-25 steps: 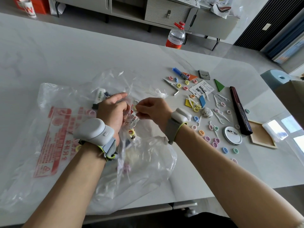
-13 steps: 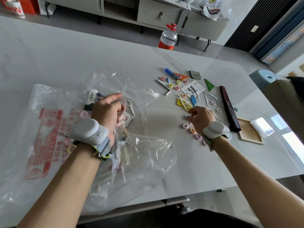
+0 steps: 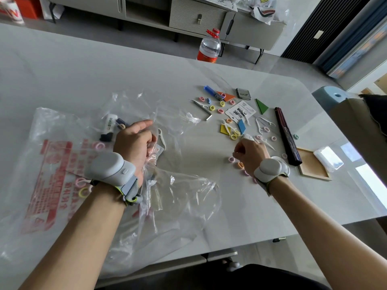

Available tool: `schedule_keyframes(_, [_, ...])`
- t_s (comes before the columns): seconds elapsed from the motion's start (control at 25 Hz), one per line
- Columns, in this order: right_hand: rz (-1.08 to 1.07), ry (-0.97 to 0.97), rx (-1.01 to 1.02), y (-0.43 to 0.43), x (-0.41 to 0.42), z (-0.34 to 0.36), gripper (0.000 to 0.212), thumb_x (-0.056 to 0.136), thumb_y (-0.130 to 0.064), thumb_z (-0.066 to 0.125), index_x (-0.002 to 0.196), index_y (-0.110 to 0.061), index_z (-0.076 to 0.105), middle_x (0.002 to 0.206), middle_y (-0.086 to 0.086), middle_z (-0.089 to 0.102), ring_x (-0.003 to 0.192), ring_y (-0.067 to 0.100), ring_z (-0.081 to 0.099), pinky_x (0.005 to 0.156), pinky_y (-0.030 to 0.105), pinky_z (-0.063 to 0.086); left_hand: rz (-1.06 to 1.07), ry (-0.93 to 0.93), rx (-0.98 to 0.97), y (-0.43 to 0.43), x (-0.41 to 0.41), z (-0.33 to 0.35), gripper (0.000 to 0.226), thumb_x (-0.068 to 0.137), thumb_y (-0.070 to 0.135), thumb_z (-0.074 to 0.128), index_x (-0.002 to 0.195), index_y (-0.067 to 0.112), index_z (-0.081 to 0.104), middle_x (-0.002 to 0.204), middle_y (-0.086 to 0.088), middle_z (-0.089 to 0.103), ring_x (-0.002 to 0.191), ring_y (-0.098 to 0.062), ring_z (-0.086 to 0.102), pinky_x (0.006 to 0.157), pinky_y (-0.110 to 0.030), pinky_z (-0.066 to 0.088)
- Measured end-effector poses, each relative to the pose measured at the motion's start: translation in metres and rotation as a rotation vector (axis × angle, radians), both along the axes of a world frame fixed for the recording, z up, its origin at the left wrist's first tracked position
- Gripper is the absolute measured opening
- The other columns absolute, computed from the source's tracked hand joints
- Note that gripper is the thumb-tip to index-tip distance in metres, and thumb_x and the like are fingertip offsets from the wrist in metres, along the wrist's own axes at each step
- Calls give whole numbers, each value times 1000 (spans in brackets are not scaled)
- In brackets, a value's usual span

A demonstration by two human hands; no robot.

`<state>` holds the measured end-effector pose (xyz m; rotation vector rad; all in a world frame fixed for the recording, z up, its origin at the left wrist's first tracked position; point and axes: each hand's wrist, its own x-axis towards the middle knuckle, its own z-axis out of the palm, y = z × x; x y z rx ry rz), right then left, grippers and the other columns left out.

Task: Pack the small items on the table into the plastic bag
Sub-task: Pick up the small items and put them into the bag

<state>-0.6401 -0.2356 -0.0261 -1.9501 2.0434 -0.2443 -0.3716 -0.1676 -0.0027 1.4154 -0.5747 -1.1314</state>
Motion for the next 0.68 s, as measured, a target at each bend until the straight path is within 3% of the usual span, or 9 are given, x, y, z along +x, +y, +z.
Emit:
schedule_keyframes(0.12, [56, 69, 79, 4, 1, -5, 10, 88, -14, 63, 97, -15, 64, 80, -2, 63, 77, 19, 60, 67, 32, 53, 5, -13, -1, 1, 0, 0, 50, 80, -9, 39, 120, 8, 63, 60, -1, 52, 38, -6, 33, 40, -18, 26])
schedule_keyframes(0.28, [182, 209, 58, 1, 6, -4, 5, 86, -11, 63, 88, -14, 66, 93, 2, 61, 90, 22, 59, 69, 25, 41, 3, -7, 9, 2, 2, 0, 49, 79, -9, 38, 118, 10, 63, 40, 11, 46, 36, -5, 32, 40, -18, 25])
schedule_keyframes(0.4, [95, 102, 14, 7, -3, 3, 4, 89, -11, 59, 86, -11, 62, 85, -4, 56, 67, 16, 59, 50, 24, 44, -3, 8, 4, 2, 0, 1, 50, 79, -9, 38, 119, 9, 63, 50, 3, 51, 37, -6, 33, 39, -17, 25])
schedule_keyframes(0.48, [0, 90, -45, 10, -13, 8, 6, 90, -9, 56, 86, -10, 61, 74, -8, 50, 56, 11, 51, 42, 20, 34, -9, 22, 2, 3, -1, 2, 50, 80, -10, 38, 120, 8, 62, 68, -10, 55, 34, -4, 31, 38, -15, 23])
schedule_keyframes(0.56, [-42, 88, -20, 14, -19, 7, 6, 89, -9, 57, 87, -10, 62, 70, -8, 51, 51, 5, 48, 40, 17, 31, -9, 28, -1, 3, -1, 2, 50, 80, -10, 39, 120, 8, 62, 79, -16, 54, 33, -4, 30, 37, -15, 23])
schedule_keyframes(0.64, [-62, 52, 54, 17, -19, 2, 4, 89, -14, 59, 89, -13, 63, 72, -3, 59, 48, 8, 55, 40, 18, 41, -17, 32, -4, 4, -2, 3, 49, 80, -10, 38, 120, 8, 62, 80, -17, 53, 33, -4, 29, 38, -15, 22])
schedule_keyframes(0.68, [-63, 72, 80, 18, -17, -1, 5, 89, -18, 60, 89, -14, 64, 76, 2, 65, 55, 14, 62, 48, 21, 48, -18, 27, -5, 4, -1, 3, 49, 80, -10, 38, 119, 8, 62, 80, -16, 52, 33, -4, 29, 38, -15, 22])
